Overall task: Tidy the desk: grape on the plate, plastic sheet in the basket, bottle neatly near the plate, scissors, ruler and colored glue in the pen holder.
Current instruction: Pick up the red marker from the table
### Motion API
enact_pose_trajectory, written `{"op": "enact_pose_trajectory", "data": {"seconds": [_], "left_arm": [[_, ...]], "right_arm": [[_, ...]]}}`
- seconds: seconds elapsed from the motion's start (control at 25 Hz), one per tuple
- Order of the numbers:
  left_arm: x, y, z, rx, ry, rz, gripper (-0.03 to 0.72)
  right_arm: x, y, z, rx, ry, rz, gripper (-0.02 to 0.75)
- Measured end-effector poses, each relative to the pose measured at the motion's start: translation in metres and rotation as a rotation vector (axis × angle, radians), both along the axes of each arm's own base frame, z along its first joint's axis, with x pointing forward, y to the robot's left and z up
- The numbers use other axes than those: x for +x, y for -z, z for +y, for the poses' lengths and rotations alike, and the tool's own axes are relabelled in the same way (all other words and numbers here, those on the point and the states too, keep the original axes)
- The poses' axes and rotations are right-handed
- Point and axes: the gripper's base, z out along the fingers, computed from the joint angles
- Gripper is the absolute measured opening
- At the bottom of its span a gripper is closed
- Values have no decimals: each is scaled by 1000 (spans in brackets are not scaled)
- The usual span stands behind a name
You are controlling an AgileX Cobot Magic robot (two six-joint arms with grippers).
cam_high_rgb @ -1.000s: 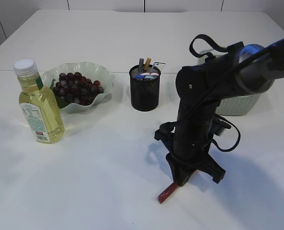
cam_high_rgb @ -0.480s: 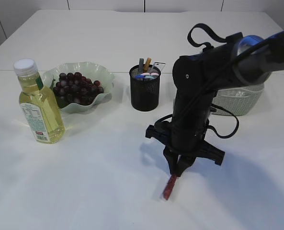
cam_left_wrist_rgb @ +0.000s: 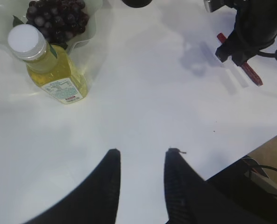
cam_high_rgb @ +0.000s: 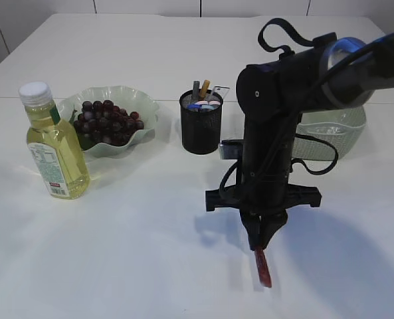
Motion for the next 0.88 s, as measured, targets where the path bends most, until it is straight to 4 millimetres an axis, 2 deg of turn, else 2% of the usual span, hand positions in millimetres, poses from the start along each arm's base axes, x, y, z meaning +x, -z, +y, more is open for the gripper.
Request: {"op": "enact_pose_trajectory", "data": {"seconds": [0.2, 0.48, 0.88], "left_arm": [[0, 0, 0, 0, 0, 0, 236], [0, 0, 0, 0, 0, 0, 236], [0, 0, 0, 0, 0, 0, 235]], "right_arm": [[-1, -2, 0, 24, -188, 14, 106], [4, -4, 3, 66, -309, -73, 104], [12, -75, 21, 149, -413, -552, 104]]}}
